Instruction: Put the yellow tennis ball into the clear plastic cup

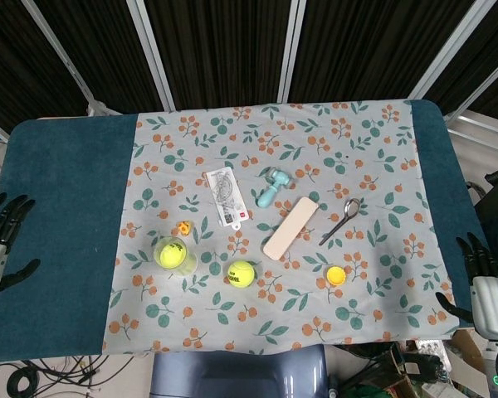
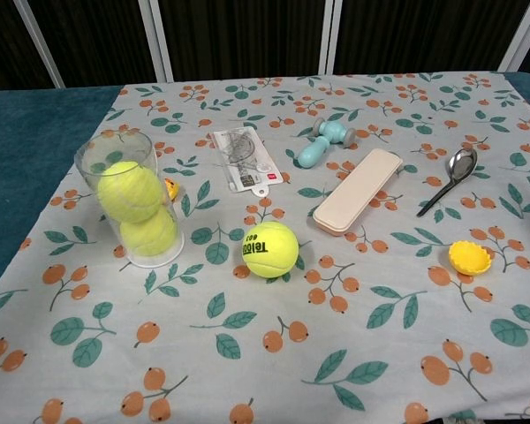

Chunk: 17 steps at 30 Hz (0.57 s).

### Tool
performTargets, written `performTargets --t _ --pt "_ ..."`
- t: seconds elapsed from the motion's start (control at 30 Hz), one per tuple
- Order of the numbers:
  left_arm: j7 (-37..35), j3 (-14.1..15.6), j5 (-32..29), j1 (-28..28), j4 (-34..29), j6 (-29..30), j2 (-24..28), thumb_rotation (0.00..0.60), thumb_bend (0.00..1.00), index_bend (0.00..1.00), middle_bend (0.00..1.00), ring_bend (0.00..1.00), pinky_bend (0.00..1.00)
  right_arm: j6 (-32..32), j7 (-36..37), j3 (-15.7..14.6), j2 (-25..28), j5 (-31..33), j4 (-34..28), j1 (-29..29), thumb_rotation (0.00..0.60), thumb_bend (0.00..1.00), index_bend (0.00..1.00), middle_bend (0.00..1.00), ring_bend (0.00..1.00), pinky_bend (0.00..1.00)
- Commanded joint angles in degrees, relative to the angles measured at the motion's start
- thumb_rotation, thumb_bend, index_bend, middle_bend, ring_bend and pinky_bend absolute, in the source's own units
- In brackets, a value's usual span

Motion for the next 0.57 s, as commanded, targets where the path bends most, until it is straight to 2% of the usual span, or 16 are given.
performTargets --t 0.03,0.37,0.57 --pt "-7.6 0.02 -0.72 4.02 6.01 2.44 -4.22 0.6 0.13 0.09 0.09 0.02 0.06 0.06 0.0 0.03 -0.05 0.02 0.05 -0.01 0.6 0.1 0.02 0.0 0.11 0.26" --pt "-17.13 -1.61 -2.65 5.35 16.17 -1.46 -9.28 0.6 0.13 0.09 0.09 0.02 0.06 0.43 -0.4 -0.1 -0.17 -0.49 0.19 -0.07 0.6 0.1 0.02 0.0 0.11 0.26" --pt "-19.77 -1.66 -2.94 4.62 16.2 -5.91 -8.54 0.6 0.13 0.08 0.08 0.02 0.05 0.6 -0.6 -0.1 -0.14 -0.32 -0.06 -0.22 0.6 0.1 0.02 0.0 0.11 0.26"
